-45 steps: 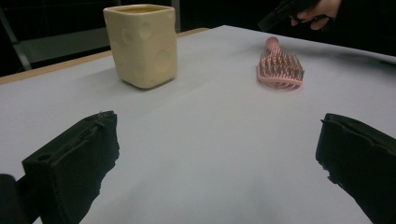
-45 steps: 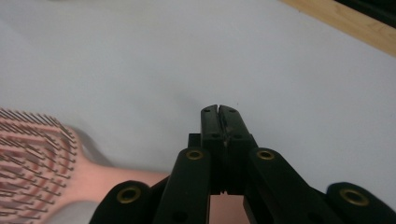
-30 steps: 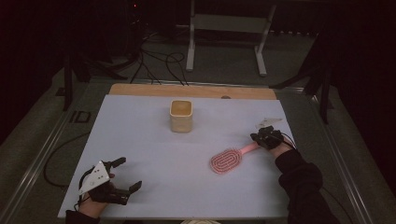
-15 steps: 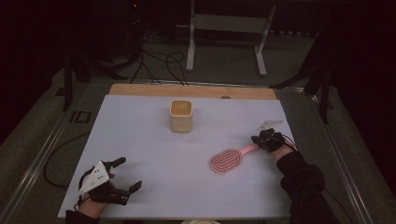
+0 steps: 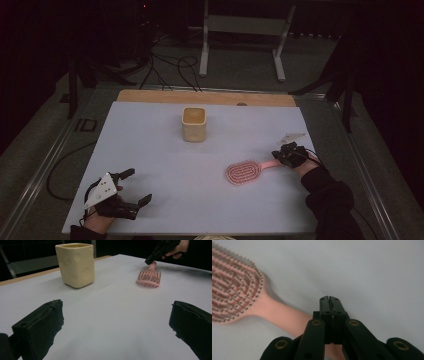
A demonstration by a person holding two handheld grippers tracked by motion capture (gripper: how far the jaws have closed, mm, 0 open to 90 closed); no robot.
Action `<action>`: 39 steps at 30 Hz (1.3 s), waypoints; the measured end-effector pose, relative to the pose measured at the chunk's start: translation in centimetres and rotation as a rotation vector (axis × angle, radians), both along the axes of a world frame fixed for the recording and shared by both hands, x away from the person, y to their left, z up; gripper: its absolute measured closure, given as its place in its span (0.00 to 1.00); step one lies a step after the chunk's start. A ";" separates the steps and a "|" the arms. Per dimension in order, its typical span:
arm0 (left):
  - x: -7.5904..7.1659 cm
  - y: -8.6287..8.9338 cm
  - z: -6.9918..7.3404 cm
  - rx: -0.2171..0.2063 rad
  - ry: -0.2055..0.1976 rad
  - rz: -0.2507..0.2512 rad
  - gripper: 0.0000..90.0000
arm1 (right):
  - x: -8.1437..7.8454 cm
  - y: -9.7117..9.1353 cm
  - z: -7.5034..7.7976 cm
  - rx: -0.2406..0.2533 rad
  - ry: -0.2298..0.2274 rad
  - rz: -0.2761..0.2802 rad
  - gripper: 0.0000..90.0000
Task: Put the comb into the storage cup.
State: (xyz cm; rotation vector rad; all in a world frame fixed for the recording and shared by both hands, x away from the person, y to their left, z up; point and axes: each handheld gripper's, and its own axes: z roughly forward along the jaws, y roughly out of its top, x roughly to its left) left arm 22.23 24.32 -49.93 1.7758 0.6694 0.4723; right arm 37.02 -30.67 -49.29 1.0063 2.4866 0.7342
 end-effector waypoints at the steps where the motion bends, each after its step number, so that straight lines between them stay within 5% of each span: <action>1: 0.0 0.0 0.0 0.000 0.000 -0.002 0.00 | -0.1 -0.1 -0.1 -0.001 0.005 0.003 1.00; 19: 0.0 0.0 0.0 0.002 0.000 -0.003 0.00 | -4.5 -0.8 -0.5 -0.032 0.038 0.049 1.00; 39: 0.0 -0.1 0.0 0.001 0.000 -0.003 0.00 | -8.5 -0.4 -0.5 -0.012 0.047 0.013 1.00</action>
